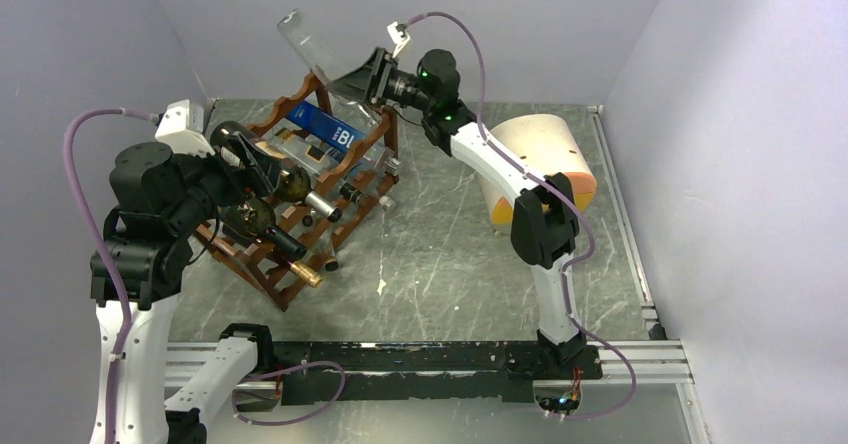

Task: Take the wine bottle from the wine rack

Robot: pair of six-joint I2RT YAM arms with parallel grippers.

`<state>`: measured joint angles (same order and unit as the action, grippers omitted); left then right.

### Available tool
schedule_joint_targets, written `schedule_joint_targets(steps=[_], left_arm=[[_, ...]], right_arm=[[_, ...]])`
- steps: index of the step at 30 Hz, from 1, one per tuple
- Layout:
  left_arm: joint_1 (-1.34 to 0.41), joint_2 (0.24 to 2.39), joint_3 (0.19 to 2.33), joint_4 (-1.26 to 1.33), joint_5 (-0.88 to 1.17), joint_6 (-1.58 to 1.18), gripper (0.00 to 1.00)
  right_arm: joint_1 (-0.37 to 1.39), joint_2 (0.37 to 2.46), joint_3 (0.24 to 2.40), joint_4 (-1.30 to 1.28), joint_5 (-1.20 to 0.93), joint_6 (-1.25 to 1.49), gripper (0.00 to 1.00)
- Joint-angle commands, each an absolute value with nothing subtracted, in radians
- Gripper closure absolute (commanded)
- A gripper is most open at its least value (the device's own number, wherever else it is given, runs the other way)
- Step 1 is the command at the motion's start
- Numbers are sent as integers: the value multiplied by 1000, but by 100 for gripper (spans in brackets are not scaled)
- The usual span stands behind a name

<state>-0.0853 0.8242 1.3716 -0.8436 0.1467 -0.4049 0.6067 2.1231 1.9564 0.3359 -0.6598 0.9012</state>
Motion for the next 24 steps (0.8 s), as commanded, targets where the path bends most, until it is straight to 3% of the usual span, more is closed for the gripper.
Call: schedule_joint_targets(steps=[1,4,9,15,20,24], left_arm=[[-75,826,1398,-844,195,-420,7],[-75,822,1390,-831,218,-422,7],[-75,827,1373,-792,291,-422,7],[-76,876,1361,-655,522,-423,7],[-77,1013,1464,-586,755,-381,7],[-115,1046,1437,-439,797,-414,7]], right_arm=[[565,2042,1888,746,-763,1263,100],[532,1940,1782,777,-778,1280,100],[484,1746,1602,578,-786,1103,100],[374,1500,1335,395,-829,934,100],[355,1379,1288,-61,-815,598,100],[355,1285,1278,-414,-682,356,100]])
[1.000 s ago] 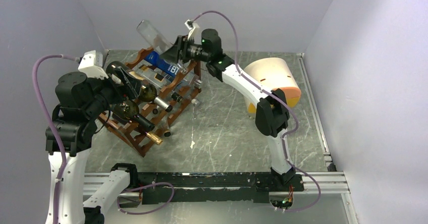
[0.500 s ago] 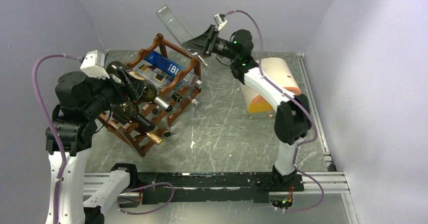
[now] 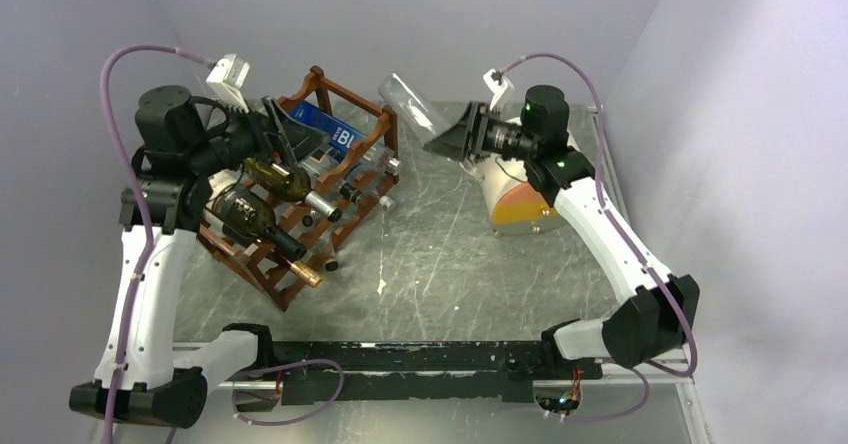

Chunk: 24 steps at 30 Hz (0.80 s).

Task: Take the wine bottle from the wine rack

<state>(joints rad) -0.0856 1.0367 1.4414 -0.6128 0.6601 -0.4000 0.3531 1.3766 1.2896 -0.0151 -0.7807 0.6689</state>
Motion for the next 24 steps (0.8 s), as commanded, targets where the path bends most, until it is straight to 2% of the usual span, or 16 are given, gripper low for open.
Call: schedule_joint_targets(steps=[1,4,7,12,15,19,24], left_arm=[[-136,1042,1411,-383,791,-433,7],[-234,1063,1339,-243,784,-492,7],[-420,1141,1371,-251,699,-437,7],[-730,1248,1485,-367,409,-113,7],[-862,1230,1449,-354,274,124,7],[-981,1182,1324,-266,229,426,7],[-1013,1192,1226,-206,175,612,7]], right_arm=[[354,1256,1265,-464,-652,331,100],[355,1165,1217,-550,-581,288,100],[355,1100,1186,-617,-522,266,100],[354,1060,1177,-692,-496,237,100],[354,1059,1186,-748,-498,210,100],[354,1051,1183,-785,-504,190,100],[356,1051,1171,-792,-550,178,100]])
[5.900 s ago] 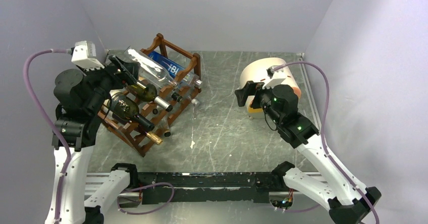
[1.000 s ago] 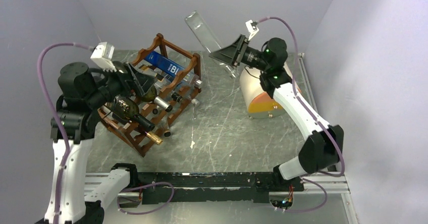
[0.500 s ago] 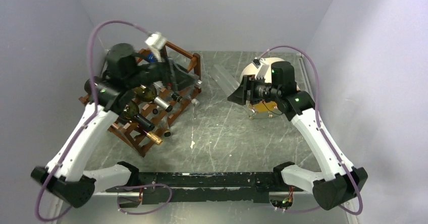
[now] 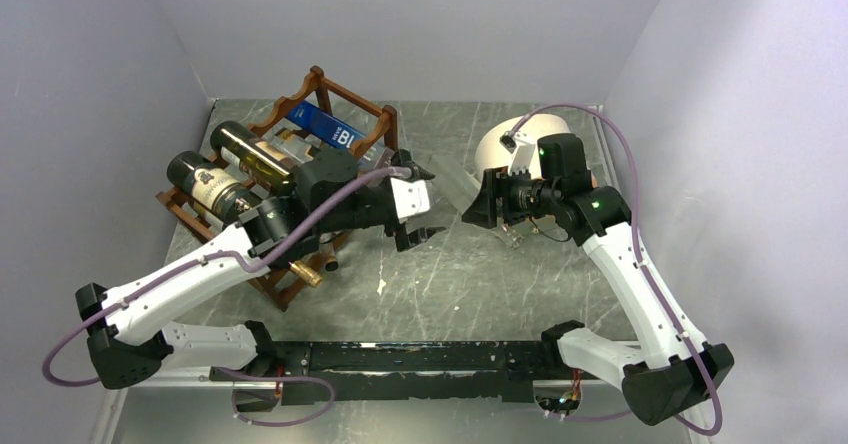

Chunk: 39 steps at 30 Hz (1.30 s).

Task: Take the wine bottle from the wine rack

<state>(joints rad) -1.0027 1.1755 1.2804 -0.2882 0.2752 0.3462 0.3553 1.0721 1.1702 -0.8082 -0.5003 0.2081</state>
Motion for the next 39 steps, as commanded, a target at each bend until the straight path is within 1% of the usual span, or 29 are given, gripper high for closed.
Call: schedule_joint_targets(steps=[1,8,14,19,23,25,26,27,29,34,36,37,39], left_arm=[[-1014,1200,1216,-208,173,639,7],[-1017,1201,1038,-39,153,758,7],[-1042,1234,947,65,110,786,7],[-1046,1223,874,137,140,764,7],[-1052,1235,869,104,142,768,7],[-1057,1221,856,98,137,766,6],[-1060,1208,845,97,136,765,5],[-1065,1195,837,92,129,771,14],[-1082,1169,816,106,102,784,26],[-1096,1110,778,150,90,787,39],[-1101,1112,779,153,78,791,47],[-1105,1120,786,153,71,793,55],[-1107,1138,809,138,61,788,75]], right_arm=[[355,1054,1171,-797,-561,174,100],[358,1106,1194,-879,-639,133,100],[400,1113,1166,-867,-674,158,100],[518,1120,1132,-798,-652,223,100],[654,1171,1136,-748,-621,273,100],[694,1189,1148,-741,-606,289,100],[703,1192,1154,-742,-592,292,100],[706,1189,1156,-743,-584,293,100],[707,1178,1154,-743,-576,291,100],[706,1150,1141,-765,-566,277,100],[706,1130,1126,-755,-564,286,100],[707,1119,1119,-746,-566,295,94],[706,1099,1108,-729,-557,311,75]])
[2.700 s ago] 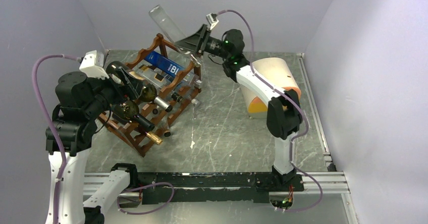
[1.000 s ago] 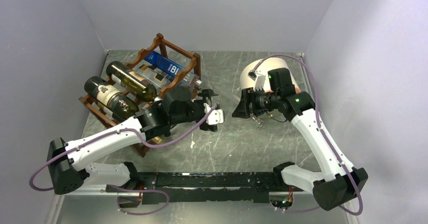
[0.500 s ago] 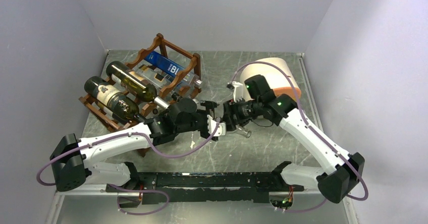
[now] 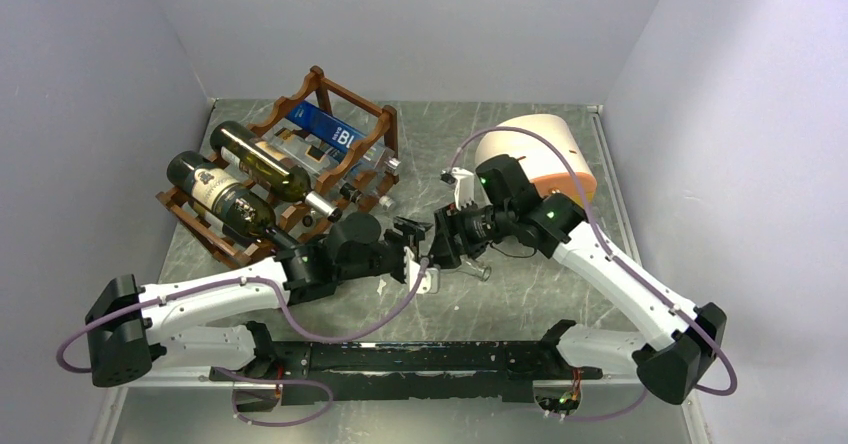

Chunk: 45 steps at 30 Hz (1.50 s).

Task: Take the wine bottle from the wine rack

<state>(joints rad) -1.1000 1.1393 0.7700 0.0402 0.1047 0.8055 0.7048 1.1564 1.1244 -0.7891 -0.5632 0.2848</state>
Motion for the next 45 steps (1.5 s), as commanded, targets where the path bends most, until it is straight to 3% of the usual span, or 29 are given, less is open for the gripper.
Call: schedule_joint_targets(steps=[1,4,7,12,23,34,40,43,45], left_arm=[[-1108,1144,817,139,54,779,89],[-1109,1151,815,192,28,739,93],[-1109,1156,809,240,-22,702,93],[-1109,1175,825,277,-73,645,93],[-1108,1243,853,392,-154,417,93],[-1108,1334,925,365,-58,146,93],[-1108,1340,929,368,-37,119,93],[-1108,1344,948,341,-26,120,93],[-1108,1338,950,342,-16,109,93]], right_arm=[[706,1087,1104,-723,-546,319,65],[706,1059,1110,-729,-496,330,38],[707,1035,1137,-768,-409,336,18],[707,996,1181,-815,-296,358,0],[706,812,1296,-824,126,501,0],[707,765,1150,-597,90,475,2],[706,852,1174,-580,86,453,35],[707,855,1131,-546,87,463,37],[706,850,1111,-528,78,472,45]])
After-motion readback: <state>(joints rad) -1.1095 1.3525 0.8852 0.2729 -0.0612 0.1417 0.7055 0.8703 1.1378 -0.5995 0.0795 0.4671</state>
